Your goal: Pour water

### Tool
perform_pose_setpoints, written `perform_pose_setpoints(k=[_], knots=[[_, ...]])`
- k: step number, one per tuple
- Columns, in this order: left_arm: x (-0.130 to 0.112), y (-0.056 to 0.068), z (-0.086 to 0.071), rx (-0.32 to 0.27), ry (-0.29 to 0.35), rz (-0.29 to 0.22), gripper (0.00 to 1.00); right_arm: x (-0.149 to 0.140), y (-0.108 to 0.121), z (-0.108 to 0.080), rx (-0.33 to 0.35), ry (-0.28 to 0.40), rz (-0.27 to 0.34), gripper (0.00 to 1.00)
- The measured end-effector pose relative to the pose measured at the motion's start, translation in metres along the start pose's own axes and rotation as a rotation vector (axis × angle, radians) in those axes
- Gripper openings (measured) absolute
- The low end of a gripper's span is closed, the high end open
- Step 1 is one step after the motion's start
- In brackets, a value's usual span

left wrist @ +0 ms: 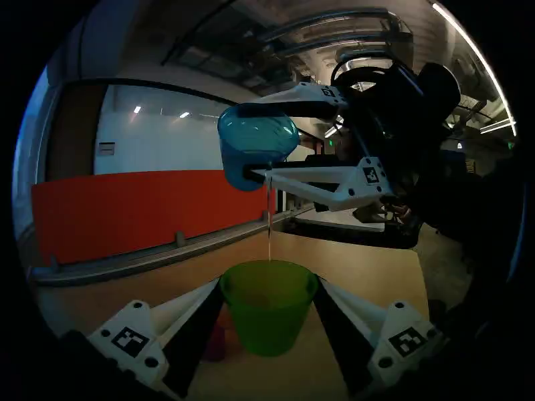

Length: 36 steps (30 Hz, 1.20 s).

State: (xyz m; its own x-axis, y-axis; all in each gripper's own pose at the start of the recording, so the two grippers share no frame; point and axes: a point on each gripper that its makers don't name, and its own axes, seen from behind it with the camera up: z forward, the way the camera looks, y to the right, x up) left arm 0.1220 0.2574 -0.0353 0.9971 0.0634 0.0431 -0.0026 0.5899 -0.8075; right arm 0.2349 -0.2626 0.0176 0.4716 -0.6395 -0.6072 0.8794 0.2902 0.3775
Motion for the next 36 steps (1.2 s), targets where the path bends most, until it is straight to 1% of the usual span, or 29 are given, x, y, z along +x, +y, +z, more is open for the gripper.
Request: perform_pose_setpoints(k=[9,14,27,36], knots=[[-0.002,0.0,-0.001,-0.001,-0.001,0.0,0.89,0.001,0.003,0.003,-0.002,0.0,-0.05,0.92],[0.0,-0.001,-0.001,-0.003,0.003,-0.004,0.89,0.001,0.004,0.004,0.0,0.001,-0.065,0.92],[0.002,-0.001,-0.001,-0.004,0.005,-0.004,0.89,0.004,0.015,0.006,-0.012,0.009,-0.12,0.92],[0.002,-0.001,0.001,-0.004,0.001,0.001,0.89,0.004,0.02,0.008,-0.02,0.007,-0.173,0.92]])
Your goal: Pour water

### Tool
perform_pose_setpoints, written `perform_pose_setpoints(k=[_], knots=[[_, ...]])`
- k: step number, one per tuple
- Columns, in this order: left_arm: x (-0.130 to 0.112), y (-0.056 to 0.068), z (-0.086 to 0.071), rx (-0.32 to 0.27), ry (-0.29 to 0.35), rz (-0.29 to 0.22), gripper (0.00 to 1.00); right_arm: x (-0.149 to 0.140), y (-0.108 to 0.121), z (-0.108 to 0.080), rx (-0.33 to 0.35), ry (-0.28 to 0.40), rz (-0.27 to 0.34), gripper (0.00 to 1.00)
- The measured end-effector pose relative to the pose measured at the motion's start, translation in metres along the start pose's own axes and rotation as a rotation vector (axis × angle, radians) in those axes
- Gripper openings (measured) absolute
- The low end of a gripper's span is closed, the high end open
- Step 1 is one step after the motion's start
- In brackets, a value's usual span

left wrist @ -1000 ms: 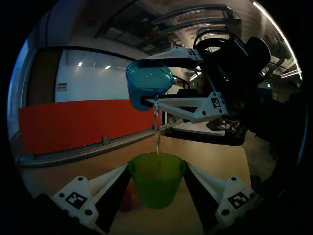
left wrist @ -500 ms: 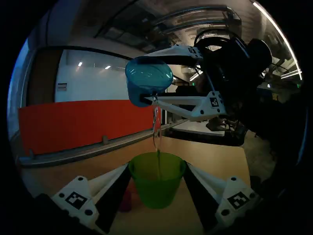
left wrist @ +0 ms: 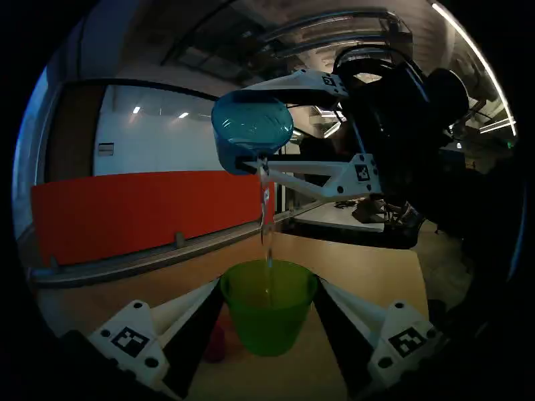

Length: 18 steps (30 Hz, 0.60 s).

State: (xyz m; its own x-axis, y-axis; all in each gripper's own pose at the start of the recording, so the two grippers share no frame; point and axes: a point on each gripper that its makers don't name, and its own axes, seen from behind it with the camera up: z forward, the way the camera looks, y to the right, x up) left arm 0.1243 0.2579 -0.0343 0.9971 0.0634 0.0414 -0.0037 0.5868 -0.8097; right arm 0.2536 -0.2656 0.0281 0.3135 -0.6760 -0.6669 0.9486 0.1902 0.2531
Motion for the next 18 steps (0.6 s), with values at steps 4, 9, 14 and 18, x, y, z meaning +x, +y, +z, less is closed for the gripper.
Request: perform_pose_setpoints(k=[4,9,14,18], knots=[[0.0,0.0,0.0,-0.001,0.0,-0.001,0.89,0.001,0.002,0.0,-0.006,0.003,-0.018,0.92],[0.0,0.0,0.0,-0.001,-0.003,0.002,0.89,0.0,0.005,0.0,-0.013,0.003,-0.04,0.92],[-0.001,0.001,0.001,-0.002,-0.003,0.001,0.89,-0.001,0.009,0.0,-0.024,0.002,-0.068,0.92],[-0.001,0.0,0.001,-0.002,-0.002,0.001,0.89,0.0,0.012,0.001,-0.027,0.001,-0.089,0.92]])
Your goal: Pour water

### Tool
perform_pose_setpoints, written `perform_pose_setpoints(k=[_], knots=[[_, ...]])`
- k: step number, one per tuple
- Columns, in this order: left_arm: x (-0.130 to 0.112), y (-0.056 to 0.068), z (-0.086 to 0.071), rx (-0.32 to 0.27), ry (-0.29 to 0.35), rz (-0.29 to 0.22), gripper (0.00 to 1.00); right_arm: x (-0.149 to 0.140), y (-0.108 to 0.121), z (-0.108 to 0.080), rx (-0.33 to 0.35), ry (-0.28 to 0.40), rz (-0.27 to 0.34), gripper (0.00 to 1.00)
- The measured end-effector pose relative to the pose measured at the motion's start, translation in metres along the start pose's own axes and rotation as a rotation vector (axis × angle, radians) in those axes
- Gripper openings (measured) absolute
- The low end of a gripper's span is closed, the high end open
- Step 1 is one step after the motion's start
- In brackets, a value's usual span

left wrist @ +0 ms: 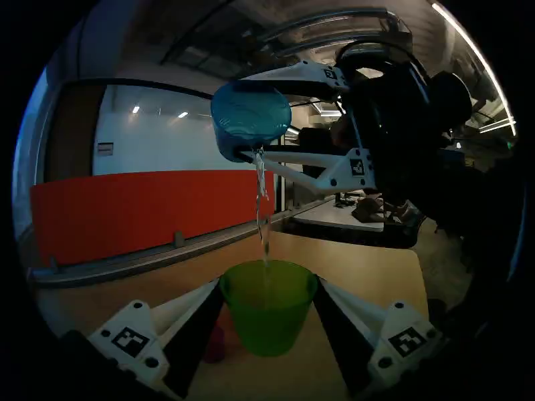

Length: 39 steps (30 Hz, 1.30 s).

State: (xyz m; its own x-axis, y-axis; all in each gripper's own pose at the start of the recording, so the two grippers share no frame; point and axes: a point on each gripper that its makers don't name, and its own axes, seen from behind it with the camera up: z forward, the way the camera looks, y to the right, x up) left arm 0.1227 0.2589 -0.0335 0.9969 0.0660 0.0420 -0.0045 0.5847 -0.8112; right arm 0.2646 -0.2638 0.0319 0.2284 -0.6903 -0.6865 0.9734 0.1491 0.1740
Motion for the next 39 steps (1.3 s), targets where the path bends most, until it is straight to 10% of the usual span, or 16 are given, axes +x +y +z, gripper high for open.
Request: perform_pose_setpoints(k=[39], knots=[[0.001,-0.007,-0.001,0.017,0.007,0.001,0.89,0.018,0.005,0.012,-0.019,0.002,-0.233,0.92]])
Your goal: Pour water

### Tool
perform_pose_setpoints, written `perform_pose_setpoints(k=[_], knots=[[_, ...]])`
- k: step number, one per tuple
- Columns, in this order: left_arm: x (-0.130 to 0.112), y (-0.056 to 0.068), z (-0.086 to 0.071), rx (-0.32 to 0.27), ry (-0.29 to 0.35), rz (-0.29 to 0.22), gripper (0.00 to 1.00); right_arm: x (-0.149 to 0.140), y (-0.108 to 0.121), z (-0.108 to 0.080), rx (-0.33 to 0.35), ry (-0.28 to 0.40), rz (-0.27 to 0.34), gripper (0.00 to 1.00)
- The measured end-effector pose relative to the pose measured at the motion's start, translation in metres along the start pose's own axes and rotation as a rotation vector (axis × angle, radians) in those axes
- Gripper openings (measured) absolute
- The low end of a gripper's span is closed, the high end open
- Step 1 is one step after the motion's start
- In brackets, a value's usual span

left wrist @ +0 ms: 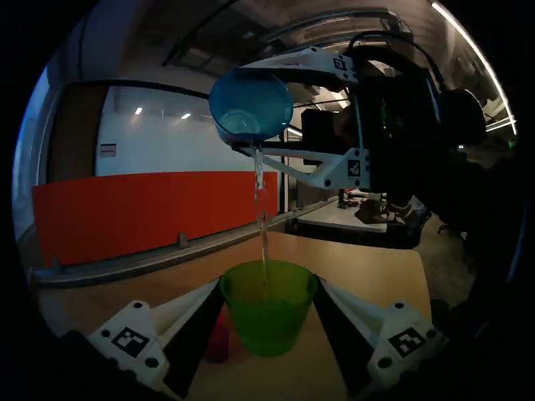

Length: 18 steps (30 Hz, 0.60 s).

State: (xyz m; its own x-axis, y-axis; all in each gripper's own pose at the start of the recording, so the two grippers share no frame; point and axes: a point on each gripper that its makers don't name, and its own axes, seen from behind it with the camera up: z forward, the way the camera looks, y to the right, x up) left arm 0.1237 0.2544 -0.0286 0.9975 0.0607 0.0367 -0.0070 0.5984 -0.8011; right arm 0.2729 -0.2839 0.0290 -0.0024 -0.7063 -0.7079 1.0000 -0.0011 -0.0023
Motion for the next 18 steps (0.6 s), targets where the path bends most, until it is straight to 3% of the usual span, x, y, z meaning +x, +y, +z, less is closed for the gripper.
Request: perform_pose_setpoints(k=[18], knots=[[0.0027,-0.0008,-0.0004,0.003,0.007,-0.003,0.89,0.0107,0.0061,0.0015,-0.015,0.006,-0.12,0.92]])
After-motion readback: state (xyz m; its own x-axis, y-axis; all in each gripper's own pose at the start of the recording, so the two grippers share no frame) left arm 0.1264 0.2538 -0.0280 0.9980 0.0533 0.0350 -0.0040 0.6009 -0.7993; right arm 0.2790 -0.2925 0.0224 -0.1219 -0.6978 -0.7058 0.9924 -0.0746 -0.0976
